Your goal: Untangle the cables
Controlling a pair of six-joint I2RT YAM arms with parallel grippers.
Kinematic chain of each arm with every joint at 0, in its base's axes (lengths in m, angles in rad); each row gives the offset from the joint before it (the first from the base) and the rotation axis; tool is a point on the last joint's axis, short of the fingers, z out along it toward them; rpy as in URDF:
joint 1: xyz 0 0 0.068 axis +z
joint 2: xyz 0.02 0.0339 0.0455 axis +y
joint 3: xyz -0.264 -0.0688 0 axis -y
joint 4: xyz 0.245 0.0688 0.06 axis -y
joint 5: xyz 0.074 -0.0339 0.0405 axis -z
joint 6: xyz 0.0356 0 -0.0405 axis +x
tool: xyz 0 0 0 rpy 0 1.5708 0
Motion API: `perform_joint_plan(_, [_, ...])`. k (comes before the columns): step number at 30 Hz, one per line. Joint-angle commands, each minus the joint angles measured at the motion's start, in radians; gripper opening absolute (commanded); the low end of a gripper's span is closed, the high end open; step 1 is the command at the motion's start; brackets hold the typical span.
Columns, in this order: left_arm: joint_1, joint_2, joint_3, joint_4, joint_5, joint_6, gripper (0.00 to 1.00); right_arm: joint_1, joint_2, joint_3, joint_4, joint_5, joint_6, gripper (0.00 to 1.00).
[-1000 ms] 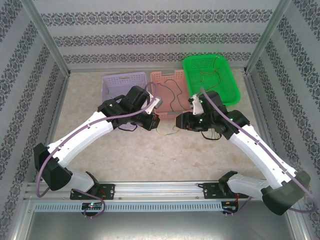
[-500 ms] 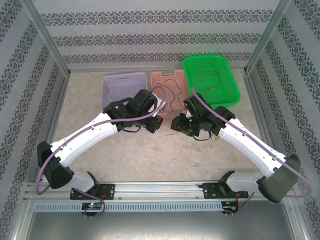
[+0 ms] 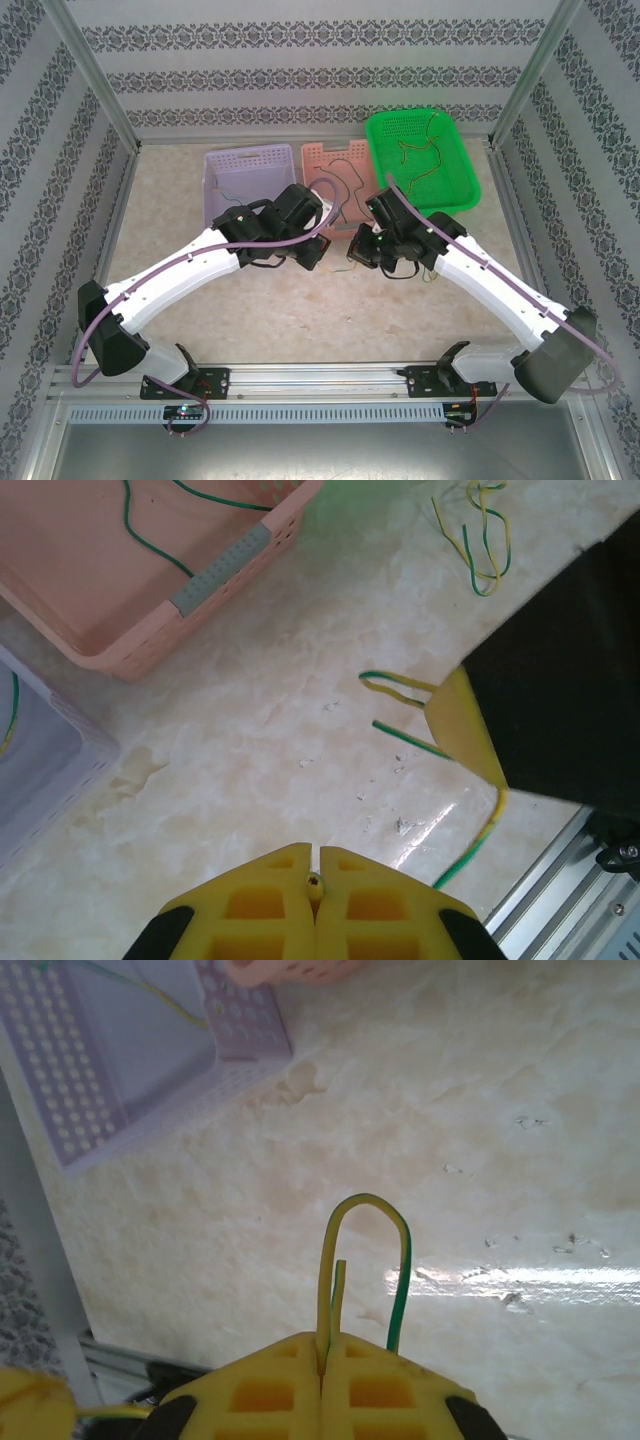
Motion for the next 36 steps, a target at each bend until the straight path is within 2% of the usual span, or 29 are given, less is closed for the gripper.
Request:
perform_joint_plan(1, [-0.049,-0.038,-0.032,0.03,-0.055,-0.003,0.0,-0.093,-0.056,-0.021,0.07,-0.028,0.086,0.0])
perform_joint_plan(5, [-0.123,-0.093,-0.154,0.131,-0.133,-0.045,0.0,-0.242,-0.091,0.009,0.112,-0.065,0.184,0.0])
perform_joint_plan(11, [-0.225,-0.15,-0.331,0.306,-0.3,-0.164,0.0,-0.452,-0.13,-0.028,0.257,-0.166,0.457,0.0])
perform_joint_plan(17, [-0.235,-0.232,-0.466,0.391,-0.441,-0.259,0.0,-0.584,-0.142,-0.054,0.337,-0.279,0.618,0.0])
perform_joint_plan(22, [-0.203,-0.331,-0.51,0.358,-0.543,-0.253,0.0,-0.658,-0.142,-0.095,0.346,-0.46,0.57,0.0])
perform_joint_plan(26, [-0.088,-0.444,-0.546,0.393,-0.508,-0.226,0.0,-0.65,-0.141,-0.144,0.325,-0.622,0.452,0.0])
perform_joint_plan(29, [0.048,-0.498,-0.575,0.433,-0.403,-0.211,0.0,-0.638,-0.181,-0.202,0.372,-0.688,0.444,0.0])
perform_joint_plan(32, [0.139,-0.515,-0.593,0.461,-0.303,-0.215,0.0,-0.637,-0.243,-0.235,0.465,-0.665,0.481,0.0])
perform_joint_plan(36, [0.154,-0.494,-0.629,0.511,-0.19,-0.261,0.0,-0.615,-0.249,-0.197,0.575,-0.624,0.48,0.0])
